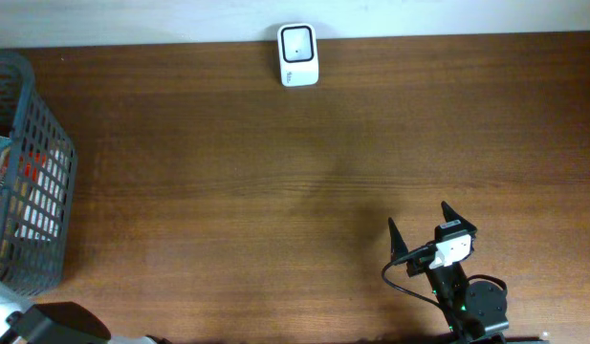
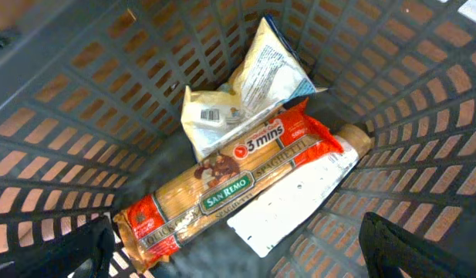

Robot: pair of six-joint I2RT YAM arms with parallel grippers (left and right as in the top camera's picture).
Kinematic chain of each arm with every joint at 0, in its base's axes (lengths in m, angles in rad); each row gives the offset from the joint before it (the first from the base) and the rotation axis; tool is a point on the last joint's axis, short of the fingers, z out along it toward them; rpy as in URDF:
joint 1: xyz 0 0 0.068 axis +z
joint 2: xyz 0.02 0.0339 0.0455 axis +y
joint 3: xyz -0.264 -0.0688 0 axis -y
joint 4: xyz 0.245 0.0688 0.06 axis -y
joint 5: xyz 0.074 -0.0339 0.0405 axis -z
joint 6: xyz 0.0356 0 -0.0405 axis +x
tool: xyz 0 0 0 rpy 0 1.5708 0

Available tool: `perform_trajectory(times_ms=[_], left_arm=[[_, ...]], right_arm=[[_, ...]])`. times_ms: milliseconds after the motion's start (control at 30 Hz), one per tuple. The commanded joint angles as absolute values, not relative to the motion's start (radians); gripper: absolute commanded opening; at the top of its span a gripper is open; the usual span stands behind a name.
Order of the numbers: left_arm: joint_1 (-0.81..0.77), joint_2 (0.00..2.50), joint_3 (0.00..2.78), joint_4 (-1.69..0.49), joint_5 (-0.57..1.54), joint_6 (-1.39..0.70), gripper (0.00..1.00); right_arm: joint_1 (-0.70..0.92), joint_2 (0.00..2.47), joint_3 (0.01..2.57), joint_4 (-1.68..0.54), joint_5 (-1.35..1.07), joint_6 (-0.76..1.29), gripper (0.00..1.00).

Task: Scan the item barcode
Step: 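Reach the left gripper into the grey basket toward the spaghetti pack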

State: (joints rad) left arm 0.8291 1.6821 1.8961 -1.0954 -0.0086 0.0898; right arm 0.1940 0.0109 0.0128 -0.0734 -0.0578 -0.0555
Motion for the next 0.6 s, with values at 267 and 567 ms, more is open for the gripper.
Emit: perform_trajectory(times_ms=[267, 567], left_arm=[[0.834, 1.75, 1.899, -1.139, 0.03, 0.208, 0.99], [0.834, 1.754, 1.801, -1.12, 0.03, 0.288, 0.99]], right_arm=[[0.189, 0.004, 0.006, -0.075, -0.052, -0.055, 0.99], [0.189, 0.004, 0.006, -0.075, -0.052, -0.055, 0.99]])
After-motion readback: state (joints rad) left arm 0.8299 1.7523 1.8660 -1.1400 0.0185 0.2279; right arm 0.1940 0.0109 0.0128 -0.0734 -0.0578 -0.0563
